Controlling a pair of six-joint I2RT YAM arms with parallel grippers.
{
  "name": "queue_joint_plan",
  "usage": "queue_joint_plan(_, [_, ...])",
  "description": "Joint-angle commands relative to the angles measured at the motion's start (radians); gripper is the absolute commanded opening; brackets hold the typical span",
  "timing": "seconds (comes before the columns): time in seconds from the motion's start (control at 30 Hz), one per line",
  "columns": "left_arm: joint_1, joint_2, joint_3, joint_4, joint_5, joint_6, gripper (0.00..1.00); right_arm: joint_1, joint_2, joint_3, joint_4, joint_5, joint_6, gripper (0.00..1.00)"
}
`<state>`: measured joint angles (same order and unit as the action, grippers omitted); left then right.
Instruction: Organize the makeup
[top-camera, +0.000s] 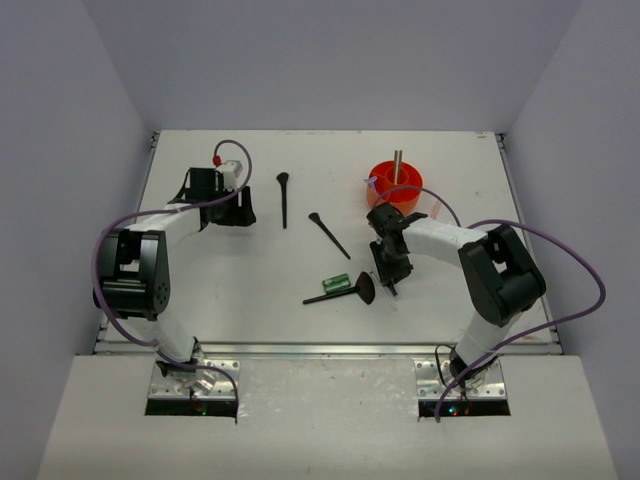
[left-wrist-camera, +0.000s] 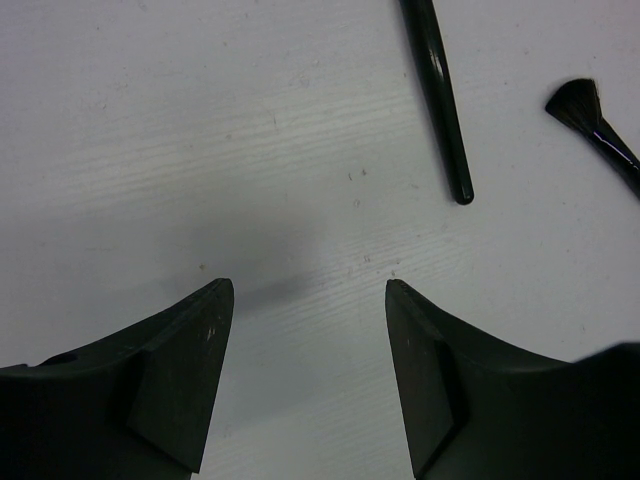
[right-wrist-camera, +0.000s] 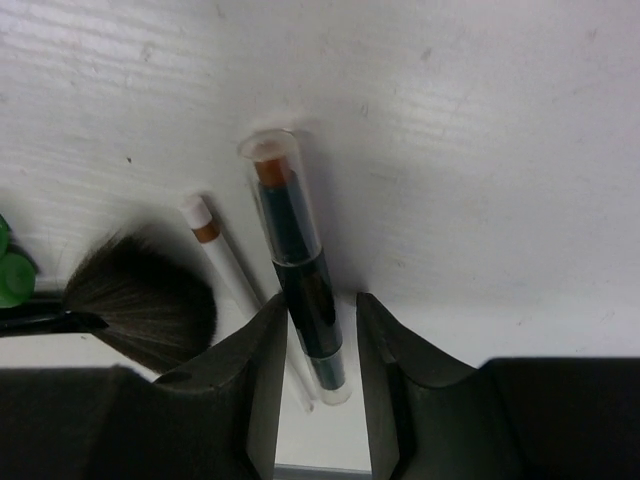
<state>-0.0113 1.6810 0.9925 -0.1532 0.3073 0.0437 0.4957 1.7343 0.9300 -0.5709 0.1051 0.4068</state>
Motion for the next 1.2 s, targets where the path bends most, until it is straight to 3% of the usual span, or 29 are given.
queue_joint_plan(0.0, [0.011, -0.03, -0.003, 0.04, 0.006, -0.007, 0.61, 0.006, 0.066, 0.052, 0.025, 0.082, -0.05, 0.35])
queue_joint_plan(0.07, [0.011, -0.034, -0.005, 0.04, 0.006, -0.004, 0.61, 0.006, 0.083, 0.051, 0.023, 0.103, -0.071, 0.33])
queue_joint_plan(0.2, [0.036, -0.035, -0.005, 0.04, 0.004, -0.004, 0.61, 0.004, 0.07, 0.026, 0.023, 0.151, -0.071, 0.13])
queue_joint_plan(0.37, [0.038, -0.026, -0.001, 0.039, 0.011, -0.008, 0.61, 0.004, 0.06, 0.019, 0.02, 0.195, -0.115, 0.02])
queue_joint_plan(0.53, [0.037, -0.026, 0.002, 0.038, 0.015, -0.009, 0.61, 0.006, 0.014, 0.006, 0.033, 0.246, -0.18, 0.0])
queue_joint_plan(0.7, [0.038, -0.024, 0.006, 0.035, -0.012, -0.001, 0.61, 0.006, -0.174, -0.03, 0.128, 0.264, -0.34, 0.0])
queue_joint_plan(0.8, [0.039, -0.021, 0.018, 0.026, -0.026, 0.01, 0.61, -0.005, -0.337, 0.0, 0.19, 0.096, -0.432, 0.0])
queue_joint_plan(0.9, [0.039, -0.021, 0.024, 0.024, -0.027, 0.015, 0.61, -0.07, -0.457, 0.041, 0.295, -0.106, -0.383, 0.0])
queue_joint_plan(1.0, [0.039, -0.018, 0.029, 0.013, -0.027, 0.021, 0.61, -0.235, -0.498, 0.062, 0.498, -0.233, -0.24, 0.0])
queue_joint_plan(1.17, [0.039, -0.007, 0.048, -0.014, -0.045, 0.036, 0.61, -0.33, -0.402, 0.053, 0.841, -0.193, -0.149, 0.0])
